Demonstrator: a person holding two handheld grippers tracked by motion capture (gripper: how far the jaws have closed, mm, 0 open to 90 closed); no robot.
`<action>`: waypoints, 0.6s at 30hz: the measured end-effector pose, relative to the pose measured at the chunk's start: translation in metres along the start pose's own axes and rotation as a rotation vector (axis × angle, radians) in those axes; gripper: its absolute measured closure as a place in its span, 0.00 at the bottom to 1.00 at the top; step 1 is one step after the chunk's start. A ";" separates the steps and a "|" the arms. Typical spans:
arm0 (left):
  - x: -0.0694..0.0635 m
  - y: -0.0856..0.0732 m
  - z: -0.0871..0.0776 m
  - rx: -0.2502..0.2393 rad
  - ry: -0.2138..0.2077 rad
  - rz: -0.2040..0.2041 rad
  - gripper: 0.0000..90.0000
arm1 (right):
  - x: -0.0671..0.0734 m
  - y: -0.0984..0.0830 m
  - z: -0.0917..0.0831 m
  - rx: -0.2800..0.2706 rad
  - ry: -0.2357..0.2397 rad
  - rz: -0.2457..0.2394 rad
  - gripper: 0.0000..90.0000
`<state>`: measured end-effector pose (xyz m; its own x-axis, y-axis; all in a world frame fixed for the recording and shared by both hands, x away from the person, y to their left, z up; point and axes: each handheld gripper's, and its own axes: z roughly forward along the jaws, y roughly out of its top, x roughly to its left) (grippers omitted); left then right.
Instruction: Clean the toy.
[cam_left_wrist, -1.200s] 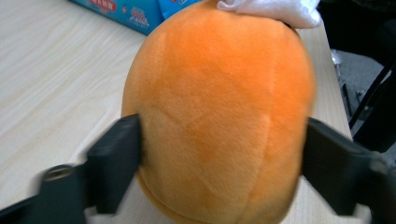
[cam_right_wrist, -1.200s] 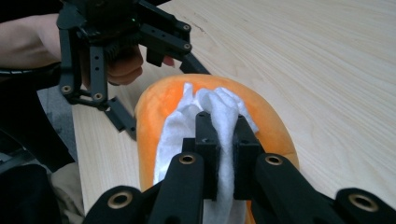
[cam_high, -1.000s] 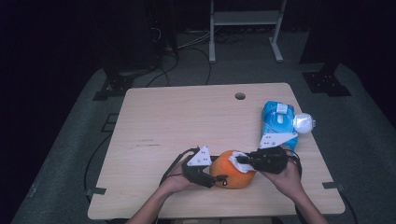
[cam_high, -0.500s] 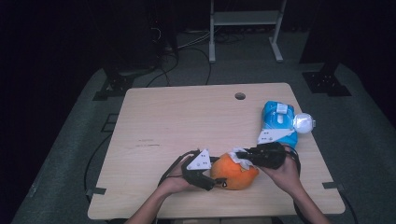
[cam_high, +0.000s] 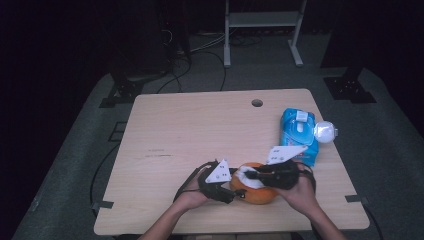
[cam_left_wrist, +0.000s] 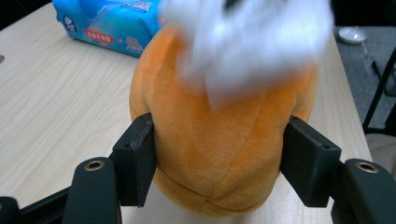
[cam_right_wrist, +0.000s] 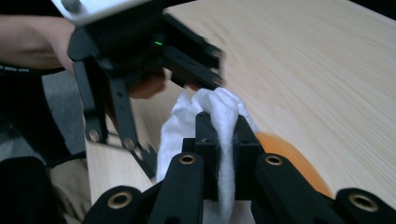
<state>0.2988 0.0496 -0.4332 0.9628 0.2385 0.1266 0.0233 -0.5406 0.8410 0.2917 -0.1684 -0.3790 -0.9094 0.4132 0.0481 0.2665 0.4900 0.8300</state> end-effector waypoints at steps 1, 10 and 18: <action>0.000 0.000 0.000 0.000 0.000 0.000 0.39 | 0.000 0.000 0.000 0.000 0.000 0.000 0.93; 0.009 -0.016 -0.001 0.007 -0.024 -0.094 0.39 | -0.023 -0.016 -0.017 -0.023 -0.085 0.086 0.93; 0.010 -0.014 -0.001 0.024 -0.059 -0.114 0.24 | -0.028 -0.052 -0.041 -0.064 -0.071 0.192 0.93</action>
<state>0.3081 0.0602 -0.4428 0.9678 0.2517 -0.0009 0.1392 -0.5324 0.8350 0.2903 -0.2374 -0.4007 -0.8188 0.5479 0.1713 0.4094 0.3481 0.8433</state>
